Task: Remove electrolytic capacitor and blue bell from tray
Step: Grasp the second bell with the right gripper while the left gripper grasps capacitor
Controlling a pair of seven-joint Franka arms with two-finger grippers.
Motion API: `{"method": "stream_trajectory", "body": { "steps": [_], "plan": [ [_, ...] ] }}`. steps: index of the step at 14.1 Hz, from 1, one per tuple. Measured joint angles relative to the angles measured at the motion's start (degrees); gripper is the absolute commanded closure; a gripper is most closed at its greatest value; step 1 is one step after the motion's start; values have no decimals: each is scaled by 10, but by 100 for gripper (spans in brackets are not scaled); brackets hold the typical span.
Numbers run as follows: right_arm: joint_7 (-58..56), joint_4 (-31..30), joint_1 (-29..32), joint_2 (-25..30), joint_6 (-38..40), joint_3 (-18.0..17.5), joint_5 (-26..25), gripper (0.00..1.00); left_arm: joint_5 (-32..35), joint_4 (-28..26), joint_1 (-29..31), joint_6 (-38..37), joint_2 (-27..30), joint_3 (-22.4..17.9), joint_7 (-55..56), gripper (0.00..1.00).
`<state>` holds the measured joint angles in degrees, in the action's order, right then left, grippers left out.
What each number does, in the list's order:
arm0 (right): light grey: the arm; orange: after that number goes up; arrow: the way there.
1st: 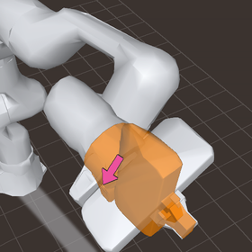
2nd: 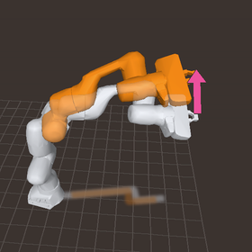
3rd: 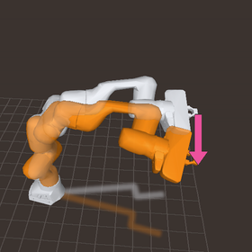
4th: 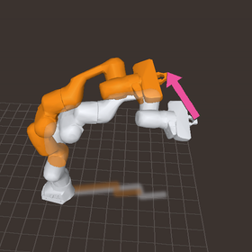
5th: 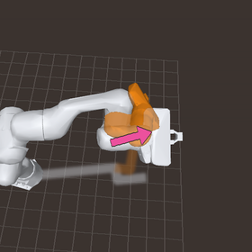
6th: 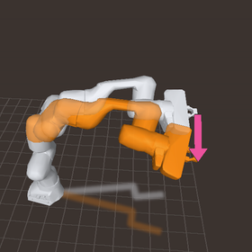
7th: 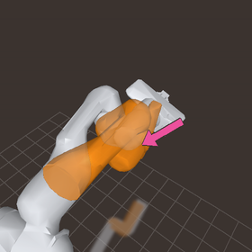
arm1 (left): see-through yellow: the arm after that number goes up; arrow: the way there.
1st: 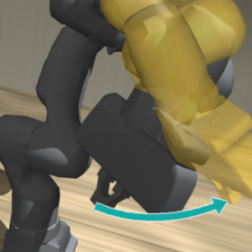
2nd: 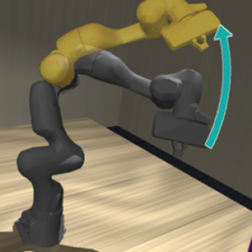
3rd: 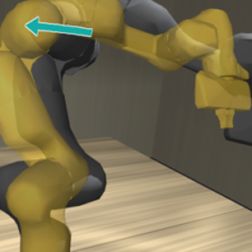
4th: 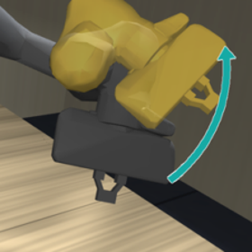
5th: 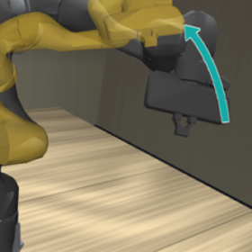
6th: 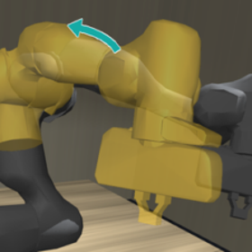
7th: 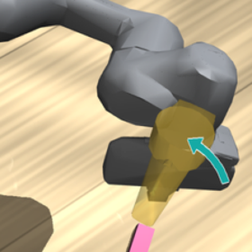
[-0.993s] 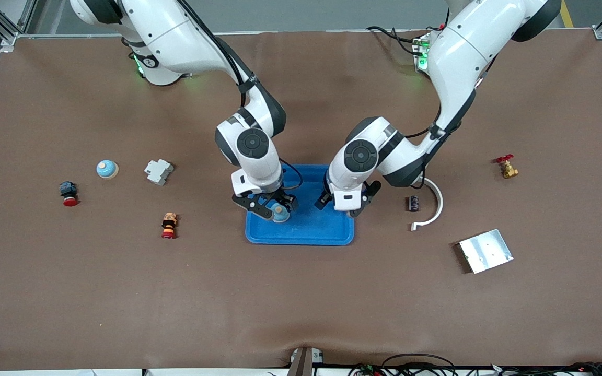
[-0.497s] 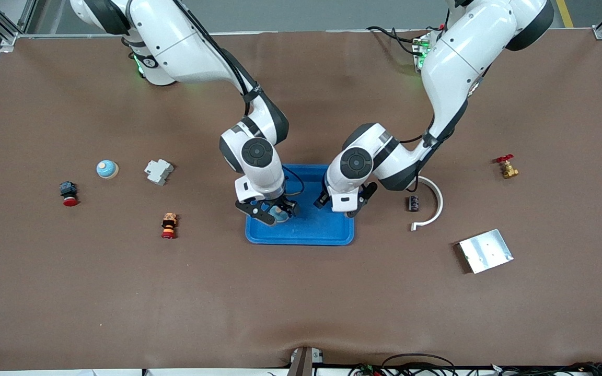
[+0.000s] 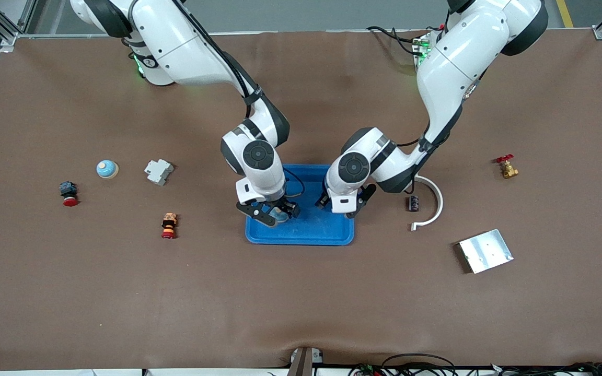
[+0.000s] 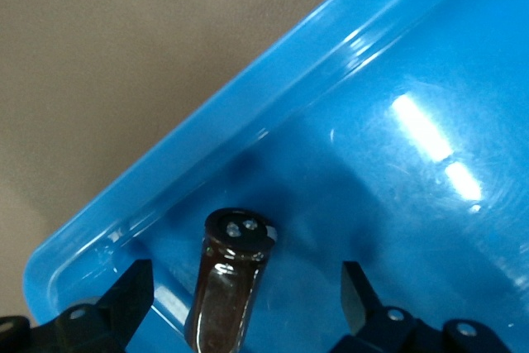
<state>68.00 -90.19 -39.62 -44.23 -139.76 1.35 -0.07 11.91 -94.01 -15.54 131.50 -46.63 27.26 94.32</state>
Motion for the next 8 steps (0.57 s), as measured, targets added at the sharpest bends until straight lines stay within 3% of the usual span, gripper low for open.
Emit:
{"method": "stream_trajectory", "body": {
  "steps": [2, 3, 4, 8],
  "plan": [
    [0, 0, 0, 0, 0, 0, 0, 64, 0, 3, 0, 0, 0, 0, 0, 39],
    [0, 1, 0, 0, 0, 0, 0, 85, 0, 4, 0, 0, 0, 0, 0, 52],
    [0, 2, 0, 0, 0, 0, 0, 100, 0, 5, 0, 0, 0, 0, 0, 63],
    [0, 11, 0, 0, 5, 1, 0, 100, 0, 9, 1, 0, 0, -3, 0, 100]
  ]
}}
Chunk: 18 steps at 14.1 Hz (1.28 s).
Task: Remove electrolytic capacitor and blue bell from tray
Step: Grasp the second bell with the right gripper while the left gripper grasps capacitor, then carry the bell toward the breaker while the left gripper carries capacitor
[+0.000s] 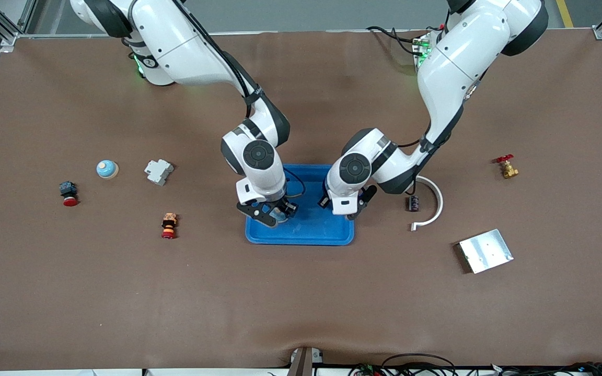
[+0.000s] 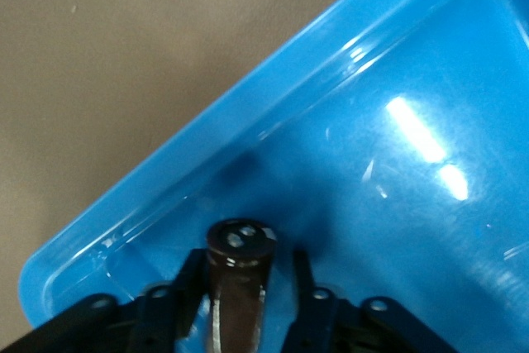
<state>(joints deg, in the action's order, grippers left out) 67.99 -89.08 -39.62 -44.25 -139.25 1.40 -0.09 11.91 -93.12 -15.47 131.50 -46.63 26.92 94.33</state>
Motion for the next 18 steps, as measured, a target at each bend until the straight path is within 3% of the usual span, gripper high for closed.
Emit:
{"method": "stream_trajectory", "body": {
  "steps": [5, 10, 12, 18],
  "plan": [
    [-17, 48, 6, 1, 75, 3, 0, 100, 0, 4, 1, -1, 1, -2, 0, 100],
    [-96, 42, 43, 13, 105, 5, 0, 100, 0, 35, 8, -52, 16, -2, 0, 100],
    [-139, 2, 62, 39, 87, 6, 0, 100, 1, 54, 24, -97, 34, -3, -24, 100],
    [-290, -150, 133, 166, 70, 8, 0, 100, 0, 84, 81, -237, 76, -1, -267, 100]
  ]
}}
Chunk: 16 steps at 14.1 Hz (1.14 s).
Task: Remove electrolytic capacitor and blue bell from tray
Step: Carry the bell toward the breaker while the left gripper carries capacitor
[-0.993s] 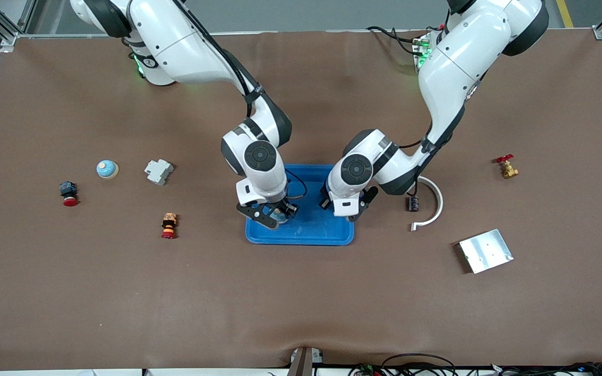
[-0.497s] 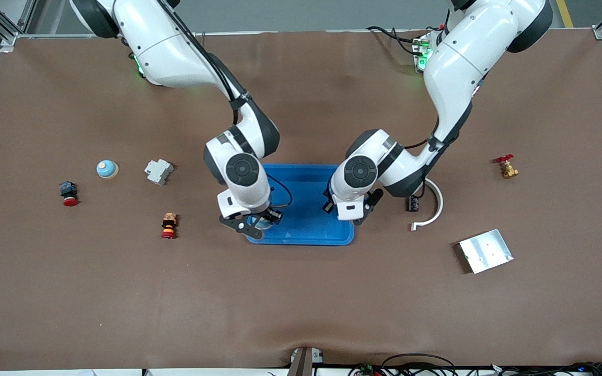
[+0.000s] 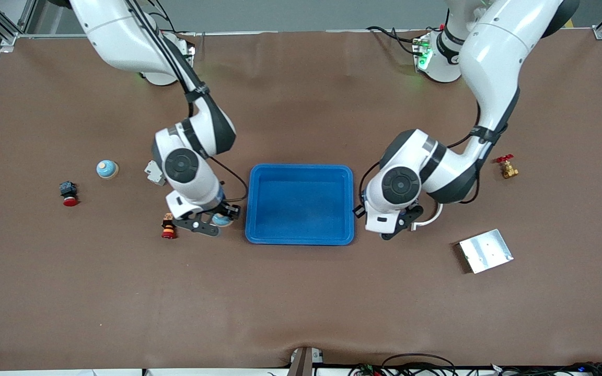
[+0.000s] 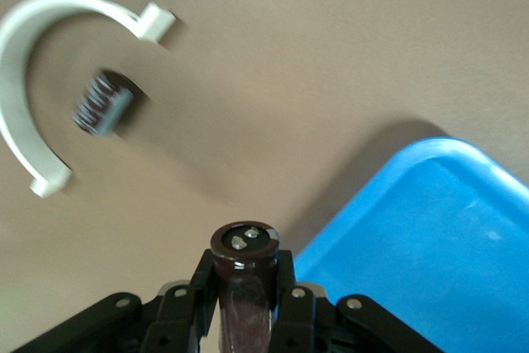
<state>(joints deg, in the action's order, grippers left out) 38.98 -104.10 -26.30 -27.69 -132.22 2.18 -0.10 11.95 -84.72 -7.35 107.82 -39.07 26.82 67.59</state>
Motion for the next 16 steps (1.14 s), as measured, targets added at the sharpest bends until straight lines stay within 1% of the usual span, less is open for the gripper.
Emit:
{"method": "stream_trajectory", "body": {
  "steps": [3, 6, 9, 11, 14, 16],
  "plan": [
    [-68, -57, 33, 49, -3, 0, 0, 100, 0, 0, 20, -28, 8, -1, -78, 100],
    [-153, -126, 80, 84, -45, 0, 0, 100, 0, -9, 48, -40, 17, -1, -149, 100],
    [-237, -184, 128, 104, -91, 0, 0, 100, 0, -29, 83, -43, 31, -1, -226, 100],
    [-291, -206, 159, 109, -111, 0, 0, 100, 0, -49, 106, -44, 43, -1, -278, 100],
    [-358, -222, 199, 110, -125, 0, 0, 100, 1, -79, 142, -44, 60, -1, -364, 100],
    [-394, -233, 222, 110, -145, 0, 0, 100, 16, -98, 162, -44, 71, -1, -405, 100]
  ]
}}
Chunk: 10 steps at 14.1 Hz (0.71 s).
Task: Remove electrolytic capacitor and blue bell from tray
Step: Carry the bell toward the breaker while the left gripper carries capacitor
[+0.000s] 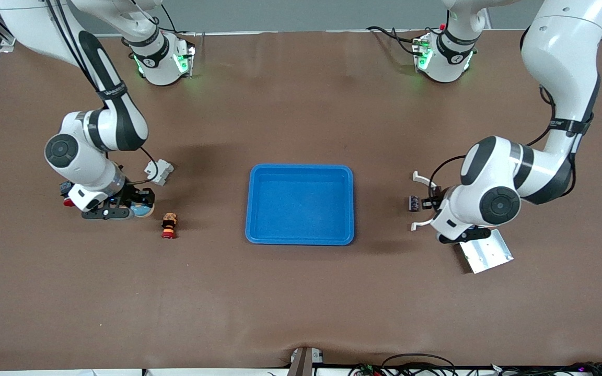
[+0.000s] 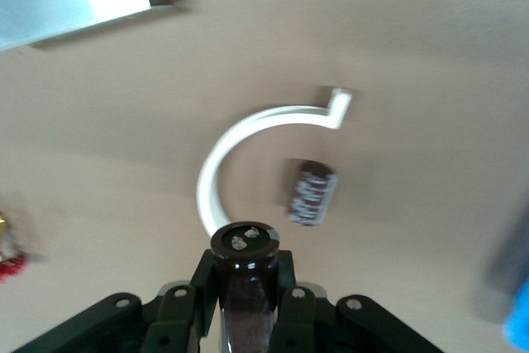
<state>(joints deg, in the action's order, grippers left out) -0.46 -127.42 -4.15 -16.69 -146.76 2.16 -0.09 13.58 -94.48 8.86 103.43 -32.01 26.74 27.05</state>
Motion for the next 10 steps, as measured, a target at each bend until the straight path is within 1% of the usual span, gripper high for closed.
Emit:
{"method": "stream_trajectory", "body": {
  "steps": [2, 6, 8, 10],
  "plan": [
    [-27, -18, 17, 0, -26, 0, 0, 100, 24, -25, 22, 12, 7, 6, -25, 100],
    [-53, -37, 38, -1, -46, -1, 0, 100, 67, -79, 92, 67, 8, 46, -51, 100],
    [-58, -43, 42, -5, -63, -1, 0, 100, 77, -100, 108, 100, 8, 53, -57, 100],
    [-69, -49, 51, -9, -70, -2, 2, 100, 86, -119, 111, 135, 8, 53, -64, 100]
  ]
}}
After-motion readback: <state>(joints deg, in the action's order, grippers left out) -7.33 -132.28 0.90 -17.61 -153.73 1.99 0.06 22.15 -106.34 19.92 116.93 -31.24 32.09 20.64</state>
